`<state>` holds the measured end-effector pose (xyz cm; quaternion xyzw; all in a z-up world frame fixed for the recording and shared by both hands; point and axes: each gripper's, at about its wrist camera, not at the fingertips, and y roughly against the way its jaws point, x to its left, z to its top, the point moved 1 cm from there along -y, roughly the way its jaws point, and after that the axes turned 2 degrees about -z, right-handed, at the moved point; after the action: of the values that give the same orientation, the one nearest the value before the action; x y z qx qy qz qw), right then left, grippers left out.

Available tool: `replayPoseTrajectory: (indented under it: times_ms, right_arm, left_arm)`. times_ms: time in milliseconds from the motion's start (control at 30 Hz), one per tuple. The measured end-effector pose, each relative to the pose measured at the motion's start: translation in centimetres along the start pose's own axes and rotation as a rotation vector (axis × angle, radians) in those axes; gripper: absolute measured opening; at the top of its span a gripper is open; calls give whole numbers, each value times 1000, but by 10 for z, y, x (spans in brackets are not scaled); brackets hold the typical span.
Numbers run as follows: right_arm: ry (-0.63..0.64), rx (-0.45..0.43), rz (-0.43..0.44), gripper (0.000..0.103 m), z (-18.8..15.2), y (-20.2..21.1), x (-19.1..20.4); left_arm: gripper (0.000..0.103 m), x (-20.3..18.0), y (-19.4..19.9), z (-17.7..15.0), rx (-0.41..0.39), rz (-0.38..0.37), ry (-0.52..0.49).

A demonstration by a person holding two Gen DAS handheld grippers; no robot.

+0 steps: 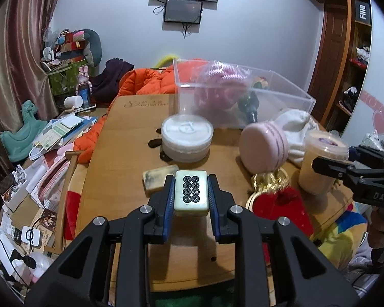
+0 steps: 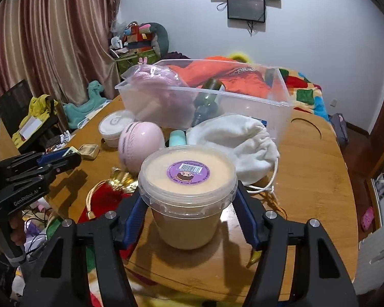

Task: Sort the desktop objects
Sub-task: 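Carry tile into clear box and open left gripper while right carries jar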

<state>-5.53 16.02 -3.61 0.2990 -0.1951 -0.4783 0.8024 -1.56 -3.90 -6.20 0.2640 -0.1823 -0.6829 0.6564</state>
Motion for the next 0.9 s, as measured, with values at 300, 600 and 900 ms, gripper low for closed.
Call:
replayPoseTrajectory:
  times_ms: [300, 600, 900]
  right_arm:
    - [-42, -19, 23, 60, 12, 9, -13]
    - [-44, -100, 25, 60, 41, 35, -26]
    - [-46, -160, 5, 60, 81, 43, -43]
  left_arm:
    - [24, -10, 8, 20, -46, -22, -38]
    - [24, -15, 14, 49, -99, -34, -64]
    - [24, -7, 13, 95, -131, -66, -76]
